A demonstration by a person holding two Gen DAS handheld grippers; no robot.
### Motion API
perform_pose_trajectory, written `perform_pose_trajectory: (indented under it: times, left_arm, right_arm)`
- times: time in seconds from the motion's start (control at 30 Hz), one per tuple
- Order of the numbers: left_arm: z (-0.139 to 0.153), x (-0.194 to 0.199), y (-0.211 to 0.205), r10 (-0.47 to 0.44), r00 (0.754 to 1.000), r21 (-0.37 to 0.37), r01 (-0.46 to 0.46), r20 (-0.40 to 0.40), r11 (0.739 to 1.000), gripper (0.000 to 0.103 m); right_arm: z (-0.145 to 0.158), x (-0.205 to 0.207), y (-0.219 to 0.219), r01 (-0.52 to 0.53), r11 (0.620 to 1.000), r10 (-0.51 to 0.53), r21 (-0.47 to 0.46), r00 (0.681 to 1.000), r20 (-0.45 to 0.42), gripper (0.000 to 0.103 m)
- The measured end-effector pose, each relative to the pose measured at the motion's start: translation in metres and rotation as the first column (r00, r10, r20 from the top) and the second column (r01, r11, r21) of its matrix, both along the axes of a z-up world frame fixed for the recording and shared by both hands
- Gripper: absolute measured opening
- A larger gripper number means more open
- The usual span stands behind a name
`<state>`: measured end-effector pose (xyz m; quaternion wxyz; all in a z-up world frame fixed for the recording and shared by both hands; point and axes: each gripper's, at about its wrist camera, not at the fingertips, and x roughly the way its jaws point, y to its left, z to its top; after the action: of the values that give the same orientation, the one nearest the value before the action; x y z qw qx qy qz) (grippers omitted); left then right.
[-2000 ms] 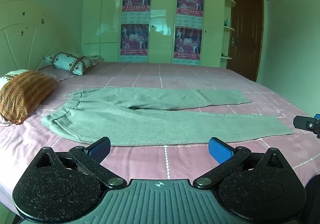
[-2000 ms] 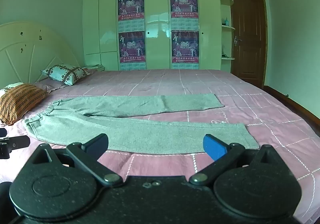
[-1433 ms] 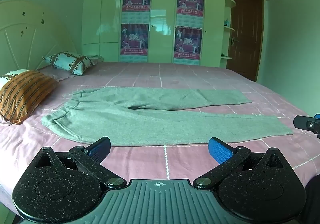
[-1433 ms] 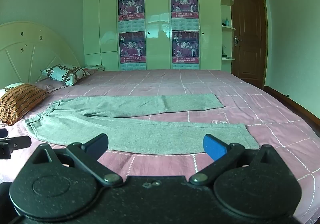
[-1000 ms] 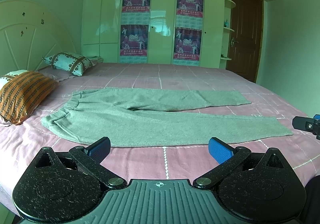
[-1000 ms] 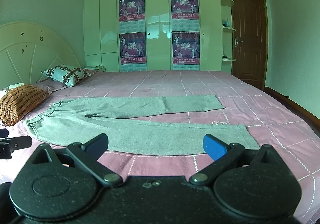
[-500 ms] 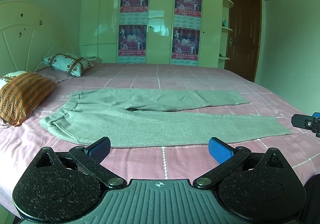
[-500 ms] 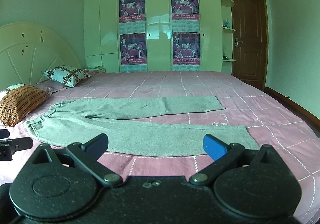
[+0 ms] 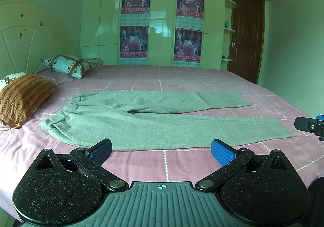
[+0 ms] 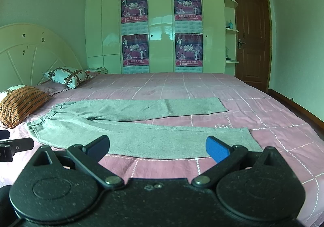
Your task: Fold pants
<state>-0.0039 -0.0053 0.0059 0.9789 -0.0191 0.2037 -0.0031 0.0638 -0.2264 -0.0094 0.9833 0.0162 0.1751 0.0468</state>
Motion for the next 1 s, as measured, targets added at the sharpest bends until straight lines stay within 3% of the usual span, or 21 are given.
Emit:
perform_pose_trajectory:
  times: [1.0]
  left_arm:
    - [-0.0007,0.0008,0.0011,0.002,1.000,0.002,-0.002,0.002,1.000,0.103]
  right_arm:
    - [0.0017,-0.0039,-0.0007,-0.002,1.000,0.002,-0.002,1.000,0.003,0.096]
